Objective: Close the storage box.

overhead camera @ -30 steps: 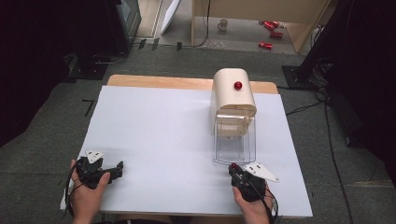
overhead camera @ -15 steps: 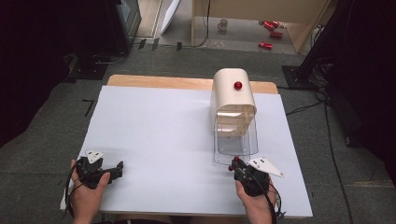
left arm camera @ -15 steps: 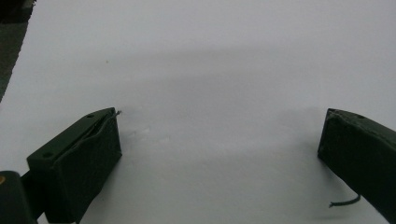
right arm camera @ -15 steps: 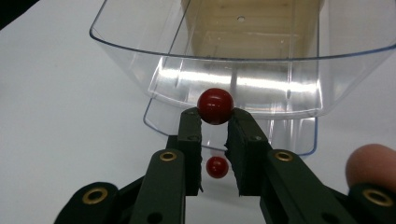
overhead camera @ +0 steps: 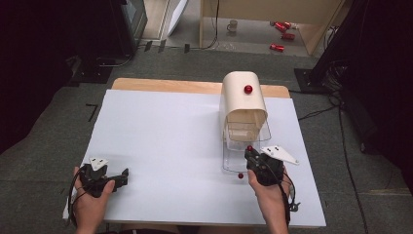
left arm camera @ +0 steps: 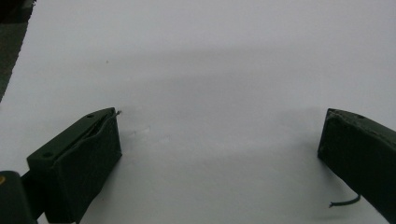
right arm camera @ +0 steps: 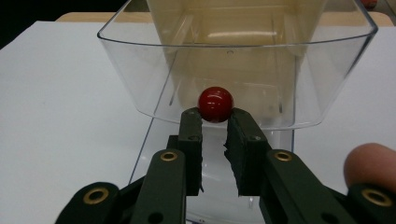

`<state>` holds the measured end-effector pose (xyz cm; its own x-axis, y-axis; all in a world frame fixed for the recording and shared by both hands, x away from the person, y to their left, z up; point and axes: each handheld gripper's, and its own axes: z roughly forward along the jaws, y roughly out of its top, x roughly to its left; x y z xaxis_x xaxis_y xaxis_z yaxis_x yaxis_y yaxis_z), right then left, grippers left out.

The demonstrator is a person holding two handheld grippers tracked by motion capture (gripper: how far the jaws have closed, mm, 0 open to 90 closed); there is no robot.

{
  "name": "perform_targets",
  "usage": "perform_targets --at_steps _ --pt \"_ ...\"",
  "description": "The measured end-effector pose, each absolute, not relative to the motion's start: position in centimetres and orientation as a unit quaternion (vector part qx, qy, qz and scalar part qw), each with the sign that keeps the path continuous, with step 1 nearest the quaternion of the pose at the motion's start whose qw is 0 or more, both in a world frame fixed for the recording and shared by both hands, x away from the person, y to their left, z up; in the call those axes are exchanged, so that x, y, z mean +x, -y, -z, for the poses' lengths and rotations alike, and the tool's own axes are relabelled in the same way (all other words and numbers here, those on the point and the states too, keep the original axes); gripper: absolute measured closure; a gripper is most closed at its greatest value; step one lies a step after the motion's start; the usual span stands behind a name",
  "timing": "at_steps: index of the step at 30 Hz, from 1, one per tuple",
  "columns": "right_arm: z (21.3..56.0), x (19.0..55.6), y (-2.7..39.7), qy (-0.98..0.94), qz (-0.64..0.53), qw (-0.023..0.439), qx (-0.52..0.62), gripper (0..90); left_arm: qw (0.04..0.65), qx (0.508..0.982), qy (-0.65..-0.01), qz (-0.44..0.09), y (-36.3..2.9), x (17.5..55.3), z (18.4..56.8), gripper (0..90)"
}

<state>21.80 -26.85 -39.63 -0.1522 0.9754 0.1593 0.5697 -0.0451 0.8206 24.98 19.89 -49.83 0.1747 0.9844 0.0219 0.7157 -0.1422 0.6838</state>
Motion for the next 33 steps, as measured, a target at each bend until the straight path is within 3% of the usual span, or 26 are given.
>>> perform_targets --at_steps 33 --pt "39.8 28.7 26.6 -0.638 -0.395 0.246 0.613 77.4 0.275 0.715 -0.594 -0.244 -19.9 25.0 49.8 0.0"
